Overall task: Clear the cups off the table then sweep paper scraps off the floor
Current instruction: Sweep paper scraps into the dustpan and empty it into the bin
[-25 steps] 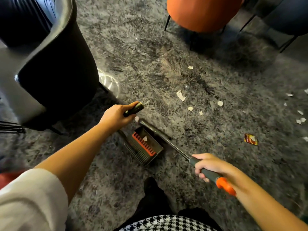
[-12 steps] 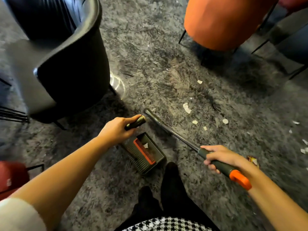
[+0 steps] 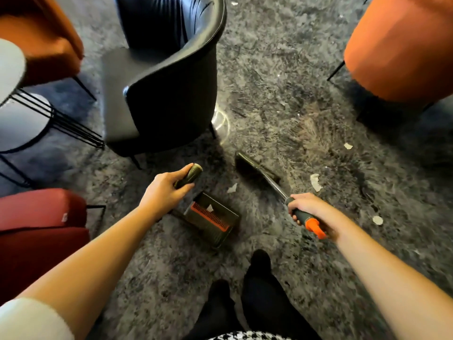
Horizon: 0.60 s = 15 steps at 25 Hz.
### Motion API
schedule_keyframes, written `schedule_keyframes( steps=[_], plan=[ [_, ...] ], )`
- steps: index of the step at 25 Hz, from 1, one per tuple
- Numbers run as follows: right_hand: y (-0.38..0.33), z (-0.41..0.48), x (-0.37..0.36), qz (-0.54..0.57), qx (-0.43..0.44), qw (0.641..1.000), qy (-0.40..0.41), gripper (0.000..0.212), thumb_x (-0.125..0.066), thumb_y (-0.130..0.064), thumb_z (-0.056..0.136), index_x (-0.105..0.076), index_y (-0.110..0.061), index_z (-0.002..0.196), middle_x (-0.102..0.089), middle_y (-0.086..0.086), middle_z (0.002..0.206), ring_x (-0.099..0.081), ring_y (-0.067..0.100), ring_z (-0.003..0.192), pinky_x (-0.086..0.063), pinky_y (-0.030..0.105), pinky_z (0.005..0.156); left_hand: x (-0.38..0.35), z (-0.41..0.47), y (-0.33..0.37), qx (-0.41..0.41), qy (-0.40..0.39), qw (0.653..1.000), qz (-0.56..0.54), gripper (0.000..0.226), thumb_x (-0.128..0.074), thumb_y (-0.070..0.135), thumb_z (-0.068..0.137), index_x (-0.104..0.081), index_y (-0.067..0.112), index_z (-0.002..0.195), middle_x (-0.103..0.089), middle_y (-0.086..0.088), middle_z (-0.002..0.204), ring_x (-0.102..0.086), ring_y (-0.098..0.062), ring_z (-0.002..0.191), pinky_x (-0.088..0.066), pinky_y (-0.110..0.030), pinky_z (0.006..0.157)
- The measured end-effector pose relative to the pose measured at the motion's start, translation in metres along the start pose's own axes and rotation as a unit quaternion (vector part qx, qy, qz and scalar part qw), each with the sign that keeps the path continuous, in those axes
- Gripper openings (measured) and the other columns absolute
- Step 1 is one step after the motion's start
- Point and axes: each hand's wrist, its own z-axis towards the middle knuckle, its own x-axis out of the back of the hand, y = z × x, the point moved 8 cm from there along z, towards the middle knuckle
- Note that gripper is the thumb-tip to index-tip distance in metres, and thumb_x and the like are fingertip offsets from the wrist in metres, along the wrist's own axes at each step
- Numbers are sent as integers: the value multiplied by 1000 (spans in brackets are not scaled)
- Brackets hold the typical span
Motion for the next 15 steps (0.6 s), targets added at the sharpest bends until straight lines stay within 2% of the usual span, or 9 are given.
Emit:
schedule_keyframes(
  steps=[2, 4, 8, 10, 12, 15],
  plan=[
    [17, 9, -18, 17, -26, 999, -19, 61, -42, 16, 85, -30, -7, 140, -46, 13, 51, -43, 14, 23, -38, 15, 30, -6, 0, 2, -1, -11, 1000, 28, 54, -66, 27, 87, -48, 34, 137, -69, -8, 90, -66, -26, 84, -47, -34, 69],
    [40, 6, -37, 5, -52, 998, -20, 67, -39, 18, 84, -25, -8, 145, -47, 14, 55, -43, 14, 25, -38, 15, 30, -6, 3, 0, 7, -16, 999, 43, 54, -65, 28, 87, -47, 36, 137, -64, -4, 82, -65, -27, 80, -43, -31, 64],
    [68, -20, -70, -84, -23, 996, -7, 78, -49, 21, 78, -22, -4, 148, -53, 18, 88, -39, 7, 22, -35, 15, 28, -2, 6, -2, 15, -17, 998, 51, 54, -65, 28, 87, -47, 37, 137, -50, -1, 69, -63, -30, 71, -38, -27, 59],
    [77, -34, -76, -94, -29, 995, -18, 81, -51, 20, 79, -22, -8, 149, -55, 17, 88, -41, 8, 26, -36, 17, 30, -2, 6, 1, 5, -16, 998, 57, 54, -64, 28, 87, -47, 37, 137, -52, -1, 72, -61, -27, 70, -38, -28, 59],
    [84, -51, -79, -96, -40, 994, -43, 80, -53, 17, 81, -22, -11, 149, -57, 15, 86, -42, 8, 29, -38, 17, 31, -3, 8, 2, 0, -21, 998, 52, 55, -63, 29, 87, -45, 37, 138, -58, -2, 77, -62, -25, 72, -46, -33, 62],
    [88, -80, -80, -90, -38, 991, -92, 78, -51, 17, 83, -22, -13, 149, -52, 10, 72, -42, 6, 26, -37, 17, 31, -2, 8, -1, 2, -23, 999, 40, 54, -64, 30, 87, -46, 38, 137, -64, -3, 84, -64, -24, 77, -52, -37, 70]
  ],
)
